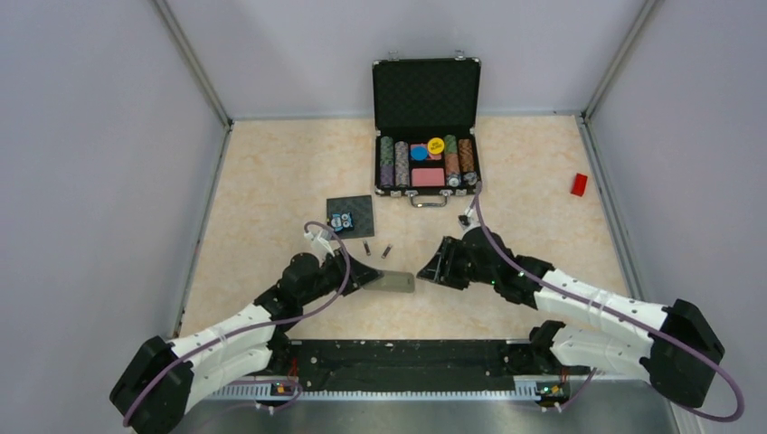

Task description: Load the batteries into the remote control

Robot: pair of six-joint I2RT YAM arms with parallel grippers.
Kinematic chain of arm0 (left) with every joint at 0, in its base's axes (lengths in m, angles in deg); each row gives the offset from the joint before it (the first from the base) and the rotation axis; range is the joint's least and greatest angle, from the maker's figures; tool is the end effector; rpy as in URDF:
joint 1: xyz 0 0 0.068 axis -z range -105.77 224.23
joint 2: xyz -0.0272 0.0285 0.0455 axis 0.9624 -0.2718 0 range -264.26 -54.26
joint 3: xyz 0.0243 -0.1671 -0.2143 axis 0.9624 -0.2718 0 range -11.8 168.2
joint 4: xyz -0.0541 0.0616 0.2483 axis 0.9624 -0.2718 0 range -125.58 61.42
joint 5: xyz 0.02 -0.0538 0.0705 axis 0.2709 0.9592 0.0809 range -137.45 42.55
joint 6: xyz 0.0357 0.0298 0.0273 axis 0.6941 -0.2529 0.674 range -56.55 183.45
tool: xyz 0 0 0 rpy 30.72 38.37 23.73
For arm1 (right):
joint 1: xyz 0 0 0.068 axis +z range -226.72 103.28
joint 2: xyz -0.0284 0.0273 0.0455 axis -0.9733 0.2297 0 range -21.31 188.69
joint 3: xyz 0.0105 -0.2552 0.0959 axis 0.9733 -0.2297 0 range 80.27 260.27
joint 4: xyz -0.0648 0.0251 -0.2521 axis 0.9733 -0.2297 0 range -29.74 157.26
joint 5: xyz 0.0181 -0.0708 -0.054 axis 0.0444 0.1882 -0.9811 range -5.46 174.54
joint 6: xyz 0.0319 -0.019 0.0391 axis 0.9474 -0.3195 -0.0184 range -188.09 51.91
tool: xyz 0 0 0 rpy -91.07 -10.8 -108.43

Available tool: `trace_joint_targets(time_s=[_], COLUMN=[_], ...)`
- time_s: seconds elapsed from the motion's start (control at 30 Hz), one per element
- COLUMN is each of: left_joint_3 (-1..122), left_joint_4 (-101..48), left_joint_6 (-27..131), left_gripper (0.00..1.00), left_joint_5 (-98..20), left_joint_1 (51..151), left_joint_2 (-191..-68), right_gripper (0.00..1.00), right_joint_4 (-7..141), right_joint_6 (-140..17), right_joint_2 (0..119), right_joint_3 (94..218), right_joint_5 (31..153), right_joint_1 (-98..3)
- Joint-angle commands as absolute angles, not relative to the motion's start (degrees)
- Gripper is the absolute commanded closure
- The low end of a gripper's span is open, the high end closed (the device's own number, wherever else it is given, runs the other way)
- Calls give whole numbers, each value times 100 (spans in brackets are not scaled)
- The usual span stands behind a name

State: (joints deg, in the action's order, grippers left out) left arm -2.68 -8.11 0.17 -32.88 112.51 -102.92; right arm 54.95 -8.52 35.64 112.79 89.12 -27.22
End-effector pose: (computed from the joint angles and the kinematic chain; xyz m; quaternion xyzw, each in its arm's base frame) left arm 0.1321 -0.1156 0.1666 -0.1031 0.8047 -0.5112 0.2839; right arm 0.1352 0.1628 0.2225 0.0606 0.8914 0.3854 0.2307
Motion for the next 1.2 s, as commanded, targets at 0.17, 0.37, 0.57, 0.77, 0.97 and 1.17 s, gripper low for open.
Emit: trace_joint_targets(time_s=[0.17, 0.37, 0.57, 0.77, 0.97, 1.17], left_joint_3=[-1133, -1343, -1404, -1445, -1485, -1591], left_joint_4=[-570, -1192, -1645, -1955, -2120, -2059], left_joint_6=[-364, -423, -389, -333, -266, -246], left_gripper=[100, 100, 100, 100, 100, 100], left_joint_5=[-3862, -3996, -4003, -4004, -4045, -4063], left_joint_1=[11273, 11273, 11273, 11273, 11273, 11273], left_joint_2=[-9669, -9362, -9283, -9244, -9222, -9229], right_gripper=[67, 69, 65, 70, 70, 71], right_joint_4=[7477, 7849, 7987, 8090, 8049, 8119], right_joint_6=[-732, -683, -713, -777, -789, -804], right_joint_2=[4379, 5047, 5671, 6017, 6228, 6372], right_joint_3=[10788, 10973, 11258, 11472, 11527, 11508], right_joint_5=[9306, 9533, 9447, 9375, 9312, 9361], right_joint_1=[-2552, -2354, -2179, -2160, -2159, -2158])
